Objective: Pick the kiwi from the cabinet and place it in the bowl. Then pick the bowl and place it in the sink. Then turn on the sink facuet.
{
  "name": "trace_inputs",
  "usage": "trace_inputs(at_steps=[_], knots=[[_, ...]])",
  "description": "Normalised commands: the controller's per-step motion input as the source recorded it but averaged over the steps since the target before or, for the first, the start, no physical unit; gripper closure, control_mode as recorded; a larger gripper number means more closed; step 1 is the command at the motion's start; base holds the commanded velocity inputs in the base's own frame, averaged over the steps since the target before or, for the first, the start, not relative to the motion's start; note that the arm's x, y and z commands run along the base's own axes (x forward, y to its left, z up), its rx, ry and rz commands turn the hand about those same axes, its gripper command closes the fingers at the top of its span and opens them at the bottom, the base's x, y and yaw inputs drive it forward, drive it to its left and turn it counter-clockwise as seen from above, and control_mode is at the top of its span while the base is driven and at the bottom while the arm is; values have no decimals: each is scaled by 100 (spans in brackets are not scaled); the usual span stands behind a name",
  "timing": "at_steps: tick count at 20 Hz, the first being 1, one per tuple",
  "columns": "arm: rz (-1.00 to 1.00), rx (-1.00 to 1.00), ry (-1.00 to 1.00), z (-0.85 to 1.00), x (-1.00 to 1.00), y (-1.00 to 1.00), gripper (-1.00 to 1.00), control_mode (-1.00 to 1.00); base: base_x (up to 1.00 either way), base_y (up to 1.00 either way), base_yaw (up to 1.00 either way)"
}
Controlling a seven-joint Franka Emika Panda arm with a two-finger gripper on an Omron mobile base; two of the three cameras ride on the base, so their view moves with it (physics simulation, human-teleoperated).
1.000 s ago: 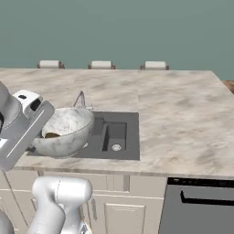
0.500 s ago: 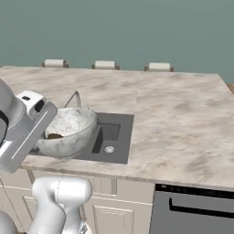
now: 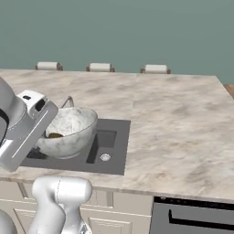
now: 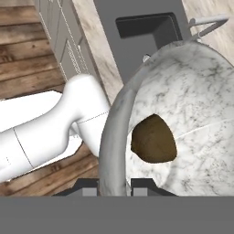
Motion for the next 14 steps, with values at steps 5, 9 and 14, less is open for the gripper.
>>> trace_inputs(at_steps=[5, 9, 14], knots=[[0, 0, 0, 0, 0, 0, 100, 100, 42, 2, -7], [0, 0, 0, 0, 0, 0, 100, 100, 32, 1, 0], [13, 1, 5, -24, 28, 13, 100, -100, 11, 6, 1]])
